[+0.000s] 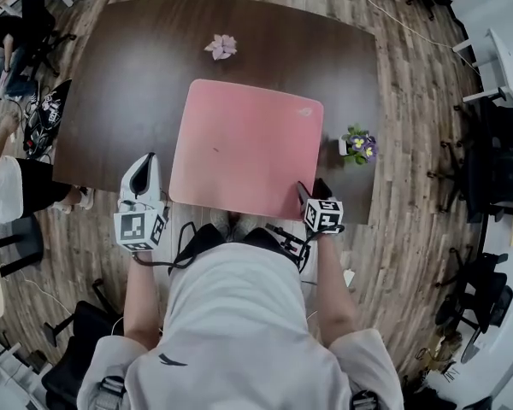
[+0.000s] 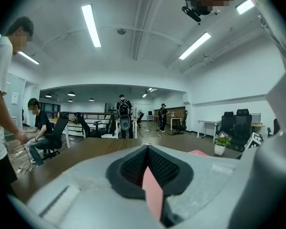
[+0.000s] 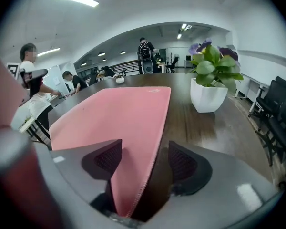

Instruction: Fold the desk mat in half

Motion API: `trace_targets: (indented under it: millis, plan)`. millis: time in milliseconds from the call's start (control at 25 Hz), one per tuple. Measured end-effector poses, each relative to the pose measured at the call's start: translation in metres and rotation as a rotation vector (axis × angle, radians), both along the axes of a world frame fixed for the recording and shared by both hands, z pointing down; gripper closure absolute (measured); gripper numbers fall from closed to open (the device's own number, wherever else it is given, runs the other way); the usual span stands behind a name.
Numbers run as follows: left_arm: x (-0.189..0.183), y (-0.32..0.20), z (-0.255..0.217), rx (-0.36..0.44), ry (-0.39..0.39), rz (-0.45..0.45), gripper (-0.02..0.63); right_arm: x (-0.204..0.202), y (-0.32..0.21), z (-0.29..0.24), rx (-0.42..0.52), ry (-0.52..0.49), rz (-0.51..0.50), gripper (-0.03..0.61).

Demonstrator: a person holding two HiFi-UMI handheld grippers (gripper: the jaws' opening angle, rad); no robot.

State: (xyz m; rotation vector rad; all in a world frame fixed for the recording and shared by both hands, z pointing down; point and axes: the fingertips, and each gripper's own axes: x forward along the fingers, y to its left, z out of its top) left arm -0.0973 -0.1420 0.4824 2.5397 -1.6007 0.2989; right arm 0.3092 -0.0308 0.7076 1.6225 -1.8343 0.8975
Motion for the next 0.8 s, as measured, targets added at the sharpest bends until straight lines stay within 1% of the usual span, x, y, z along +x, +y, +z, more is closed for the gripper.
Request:
trace_targets:
  millis: [200, 360, 520, 600, 640, 800]
  plan:
    - [0.0, 0.004, 0.005, -0.014, 0.001, -0.003, 0.607, -0.002, 0.0, 0.0, -0.014, 0.025, 0.041, 0.278]
    - [0.006, 0.003, 0.007, -0.021, 0.009, 0.0, 0.607, -0.004, 0.0, 0.0, -0.021, 0.024, 0.08, 0.298]
    - [0.013, 0.005, 0.007, -0.02, 0.017, 0.0, 0.607, -0.004, 0.001, -0.002, -0.022, 0.02, 0.082, 0.313]
    - [0.014, 0.007, 0.007, -0.021, 0.02, -0.003, 0.607, -0.007, 0.0, -0.002, -0.016, 0.014, 0.078, 0.347]
    - [0.014, 0.007, 0.008, -0.021, 0.022, -0.005, 0.607, -0.008, -0.001, -0.002, -0.012, 0.01, 0.079, 0.354]
    - [0.011, 0.012, 0.012, -0.025, 0.027, -0.013, 0.607, -0.017, -0.004, 0.0, -0.001, -0.014, 0.077, 0.429]
